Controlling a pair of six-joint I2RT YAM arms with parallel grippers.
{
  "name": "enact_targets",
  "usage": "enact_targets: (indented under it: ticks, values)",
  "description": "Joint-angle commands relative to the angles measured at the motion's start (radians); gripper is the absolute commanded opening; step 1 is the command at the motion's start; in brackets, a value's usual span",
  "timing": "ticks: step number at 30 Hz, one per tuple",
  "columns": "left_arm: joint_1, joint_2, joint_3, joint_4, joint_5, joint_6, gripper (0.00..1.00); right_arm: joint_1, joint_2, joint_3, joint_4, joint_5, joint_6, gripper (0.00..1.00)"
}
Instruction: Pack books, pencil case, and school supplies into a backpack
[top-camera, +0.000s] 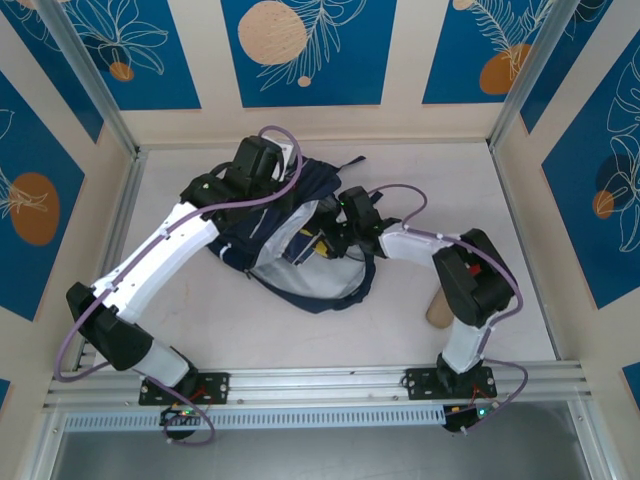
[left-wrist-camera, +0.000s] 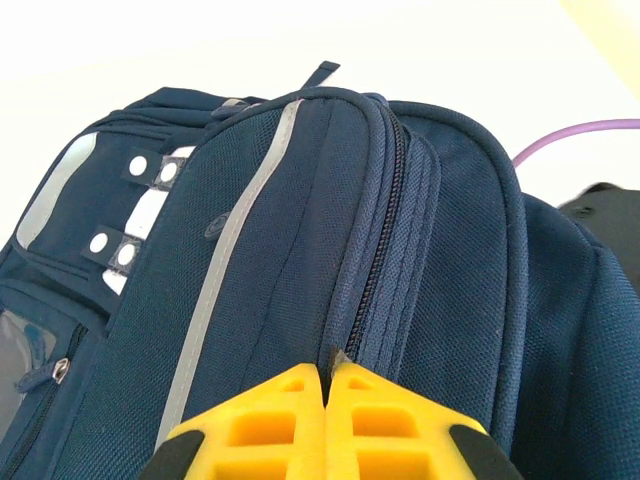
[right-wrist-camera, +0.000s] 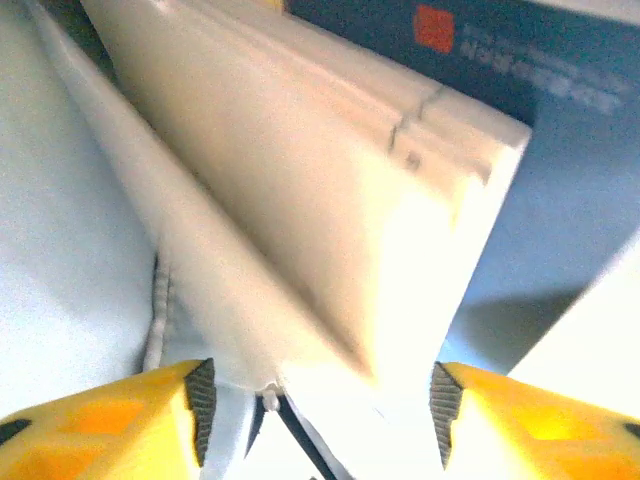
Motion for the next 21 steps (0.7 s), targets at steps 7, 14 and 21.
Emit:
enact_targets:
  ticks: [7, 14, 21]
  values:
    - [0.017, -0.08, -0.105, 0.068, -0.061, 0.001, 0.0, -0.019, -0.36, -0.147, -0.389, 0.194, -0.184, 0.7]
    - [0.027, -0.067, -0.205, 0.108, 0.045, -0.039, 0.0, -0.083, -0.572, -0.206, -0.596, 0.319, -0.286, 0.72]
    - [0.027, 0.115, -0.076, 0.209, 0.184, -0.12, 0.0, -0.13, -0.624, -0.182, -0.619, 0.298, -0.332, 0.73]
